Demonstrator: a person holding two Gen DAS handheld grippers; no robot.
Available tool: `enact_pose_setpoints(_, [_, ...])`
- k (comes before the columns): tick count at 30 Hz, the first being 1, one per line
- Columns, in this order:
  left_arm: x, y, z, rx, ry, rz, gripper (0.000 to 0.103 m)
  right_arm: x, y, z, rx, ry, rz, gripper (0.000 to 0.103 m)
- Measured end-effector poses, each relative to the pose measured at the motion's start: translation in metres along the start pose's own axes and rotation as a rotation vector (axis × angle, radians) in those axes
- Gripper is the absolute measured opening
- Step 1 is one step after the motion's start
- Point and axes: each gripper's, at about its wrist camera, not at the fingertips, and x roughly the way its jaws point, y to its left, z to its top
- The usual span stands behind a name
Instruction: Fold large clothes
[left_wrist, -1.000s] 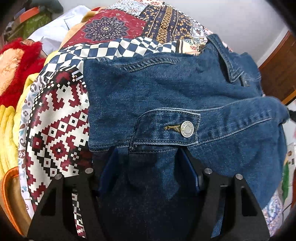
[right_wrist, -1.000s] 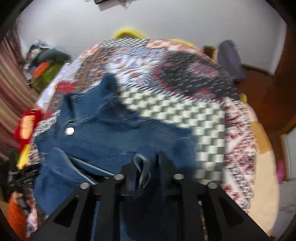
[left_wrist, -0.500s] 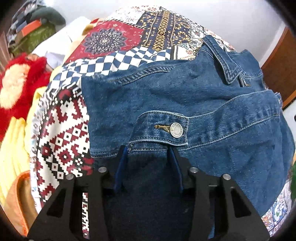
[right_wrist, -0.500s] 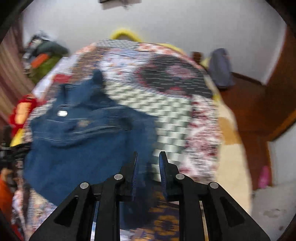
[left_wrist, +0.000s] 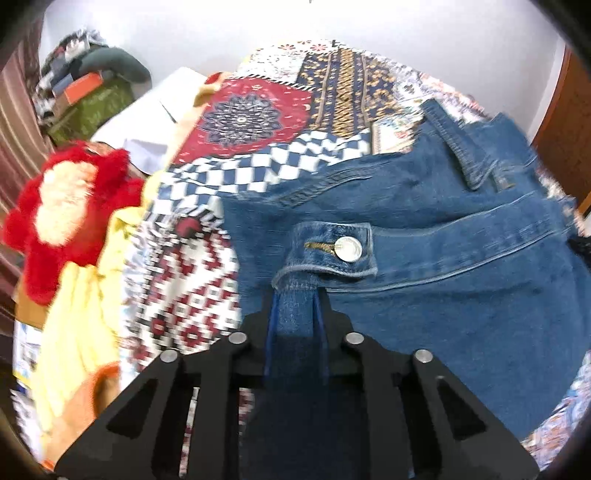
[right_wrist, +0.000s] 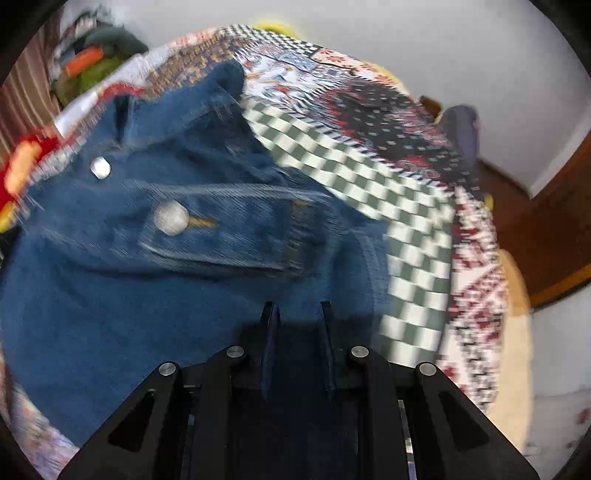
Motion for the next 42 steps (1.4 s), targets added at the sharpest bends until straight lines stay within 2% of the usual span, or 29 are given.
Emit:
enact_pose_setpoints(3, [0.012,0.01,-0.007,-0.025,0.048,-0.007,0.009,-0.001,-0.006,-0.007,0.025,-0.006,0.034,0.017])
enact_pose_setpoints(8, [0.018,0.022,-0.019,-0.09,0.083,-0.091,0.01,-0.007,-0.001,-0.007,-0.039,0.002,-0.027,0.017])
enact_pose_setpoints(13, [0.005,0.028,-0.027,-0.044,0.099,-0.078,0.01,-0.01,0.005,-0.016,-0.079,-0.023,-0.069,0.017])
enact_pose_setpoints(15, [-0.005,0.034,-0.032,-0.043,0.106,-0.099,0.01,-0.015,0.007,-0.023,-0.091,-0.041,-0.084,0.017])
enact_pose_setpoints(16, [-0.01,0.038,-0.034,-0.051,0.112,-0.125,0.012,-0.017,0.008,-0.027,-0.094,-0.046,-0.091,0.017])
enact_pose_setpoints(18, [-0.018,0.042,-0.034,-0.063,0.112,-0.157,0.022,-0.022,0.008,-0.03,-0.091,-0.053,-0.099,0.017])
enact_pose_setpoints(19, [-0.021,0.045,-0.033,-0.066,0.106,-0.161,0.033,-0.026,0.008,-0.031,-0.083,-0.054,-0.098,0.017])
enact_pose_setpoints(20, [-0.021,0.044,-0.028,-0.067,0.097,-0.164,0.037,-0.03,0.006,-0.029,-0.073,-0.054,-0.094,0.017])
enact_pose_setpoints(23, [-0.02,0.041,-0.016,-0.069,0.083,-0.187,0.038,-0.048,-0.001,-0.018,-0.037,-0.059,-0.075,0.017])
enact_pose_setpoints(27, [0.003,0.03,0.003,-0.096,0.099,-0.228,0.048,-0.064,-0.014,0.008,0.019,-0.117,-0.016,0.017])
enact_pose_setpoints(30, [0.029,0.021,0.008,-0.126,0.159,-0.271,0.049,-0.046,-0.017,0.029,0.044,-0.073,0.07,0.017])
enact_pose_setpoints(31, [0.036,0.018,0.008,-0.13,0.172,-0.264,0.055,-0.037,-0.015,0.032,0.047,-0.049,0.084,0.017])
enact_pose_setpoints(32, [0.042,0.016,0.008,-0.127,0.176,-0.249,0.059,-0.027,-0.013,0.035,0.045,-0.028,0.083,0.017])
enact_pose_setpoints(34, [0.051,0.013,0.007,-0.118,0.177,-0.25,0.059,0.001,-0.006,0.034,0.01,0.036,0.049,0.017])
enact_pose_setpoints(35, [0.051,0.012,0.007,-0.117,0.172,-0.25,0.06,0.008,-0.004,0.032,-0.002,0.042,0.042,0.018])
enact_pose_setpoints(36, [0.051,0.012,0.007,-0.119,0.171,-0.25,0.06,0.008,-0.003,0.028,-0.011,0.012,0.014,0.028])
enact_pose_setpoints(37, [0.052,0.012,0.006,-0.121,0.171,-0.251,0.06,0.006,-0.003,0.025,-0.018,-0.013,-0.037,0.053])
enact_pose_setpoints(38, [0.052,0.012,0.006,-0.12,0.17,-0.251,0.06,0.004,-0.003,0.021,-0.033,-0.039,-0.092,0.064])
enact_pose_setpoints(39, [0.052,0.012,0.006,-0.12,0.17,-0.25,0.06,0.003,-0.003,0.017,-0.05,-0.059,-0.102,0.066])
enact_pose_setpoints(42, [0.056,0.008,0.011,-0.137,0.177,-0.245,0.06,0.0,-0.01,0.012,-0.041,-0.063,-0.05,0.066])
